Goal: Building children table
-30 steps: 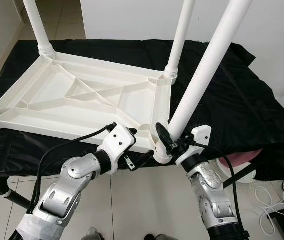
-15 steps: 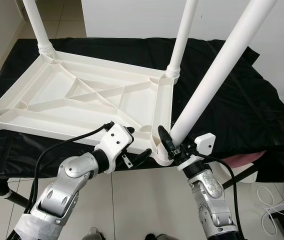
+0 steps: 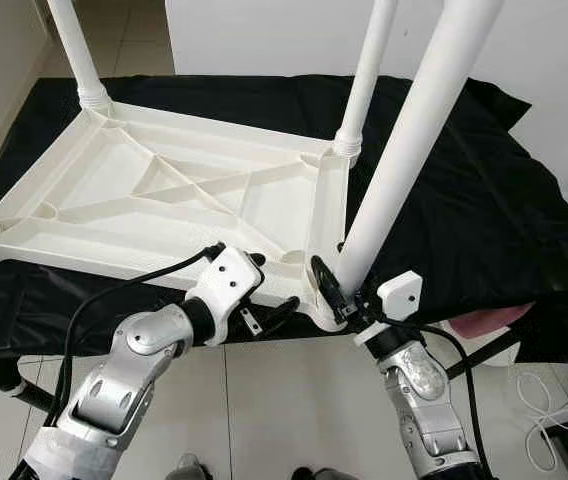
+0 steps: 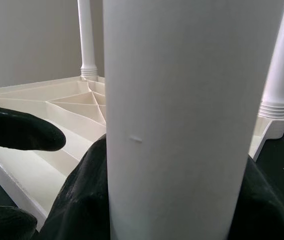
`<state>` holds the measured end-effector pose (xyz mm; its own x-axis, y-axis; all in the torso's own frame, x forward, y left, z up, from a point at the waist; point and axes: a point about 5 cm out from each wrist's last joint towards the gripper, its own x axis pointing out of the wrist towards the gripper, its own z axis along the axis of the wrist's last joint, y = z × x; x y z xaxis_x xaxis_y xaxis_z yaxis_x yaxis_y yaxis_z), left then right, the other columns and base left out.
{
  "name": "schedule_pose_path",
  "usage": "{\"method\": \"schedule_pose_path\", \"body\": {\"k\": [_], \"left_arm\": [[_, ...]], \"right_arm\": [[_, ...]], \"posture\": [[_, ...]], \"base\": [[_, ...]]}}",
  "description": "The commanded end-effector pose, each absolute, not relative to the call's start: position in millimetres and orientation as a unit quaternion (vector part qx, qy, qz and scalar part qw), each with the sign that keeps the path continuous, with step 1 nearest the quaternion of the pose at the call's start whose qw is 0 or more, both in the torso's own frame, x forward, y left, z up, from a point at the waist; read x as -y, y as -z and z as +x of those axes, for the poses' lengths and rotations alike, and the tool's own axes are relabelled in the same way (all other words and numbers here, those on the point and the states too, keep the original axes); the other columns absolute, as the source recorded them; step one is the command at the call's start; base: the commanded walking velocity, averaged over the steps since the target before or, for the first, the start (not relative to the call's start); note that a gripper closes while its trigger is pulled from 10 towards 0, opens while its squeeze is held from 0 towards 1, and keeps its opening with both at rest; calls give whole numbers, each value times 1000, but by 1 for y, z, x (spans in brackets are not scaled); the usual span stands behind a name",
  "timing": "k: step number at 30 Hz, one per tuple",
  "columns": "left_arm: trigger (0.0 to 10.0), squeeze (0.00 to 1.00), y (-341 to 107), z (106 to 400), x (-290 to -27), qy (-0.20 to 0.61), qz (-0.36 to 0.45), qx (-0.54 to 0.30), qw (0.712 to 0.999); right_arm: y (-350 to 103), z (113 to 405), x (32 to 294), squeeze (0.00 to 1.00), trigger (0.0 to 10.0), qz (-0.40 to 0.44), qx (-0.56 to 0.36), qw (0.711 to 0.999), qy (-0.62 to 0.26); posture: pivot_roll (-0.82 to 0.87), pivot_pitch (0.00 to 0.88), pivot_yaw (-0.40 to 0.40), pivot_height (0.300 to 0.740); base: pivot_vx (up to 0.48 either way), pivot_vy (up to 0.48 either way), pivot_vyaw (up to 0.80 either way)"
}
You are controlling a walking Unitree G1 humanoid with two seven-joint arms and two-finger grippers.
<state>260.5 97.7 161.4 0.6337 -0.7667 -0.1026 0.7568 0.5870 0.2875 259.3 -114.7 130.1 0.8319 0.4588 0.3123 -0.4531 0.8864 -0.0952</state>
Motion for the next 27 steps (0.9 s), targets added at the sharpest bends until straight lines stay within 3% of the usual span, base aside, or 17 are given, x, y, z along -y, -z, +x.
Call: {"method": "schedule_pose_path", "body": {"k": [1, 19, 27], "left_arm": [[10000, 0, -162, 258, -96, 431, 153, 15, 889], [10000, 0, -163, 258, -98, 431, 155, 14, 889], [10000, 0, -164, 258, -101, 432, 159, 13, 888]], "right_arm": [[-97, 256, 124, 0, 10000, -21, 80, 970, -228], [-91, 245, 135, 0, 10000, -80, 120, 970, -194], [-78, 241, 139, 0, 10000, -20, 86, 982, -165]], "posture": [[74, 118, -32, 740], [76, 127, -23, 740], [79, 128, -9, 740]], "base": [[0, 0, 0], [0, 0, 0], [0, 0, 0]]}}
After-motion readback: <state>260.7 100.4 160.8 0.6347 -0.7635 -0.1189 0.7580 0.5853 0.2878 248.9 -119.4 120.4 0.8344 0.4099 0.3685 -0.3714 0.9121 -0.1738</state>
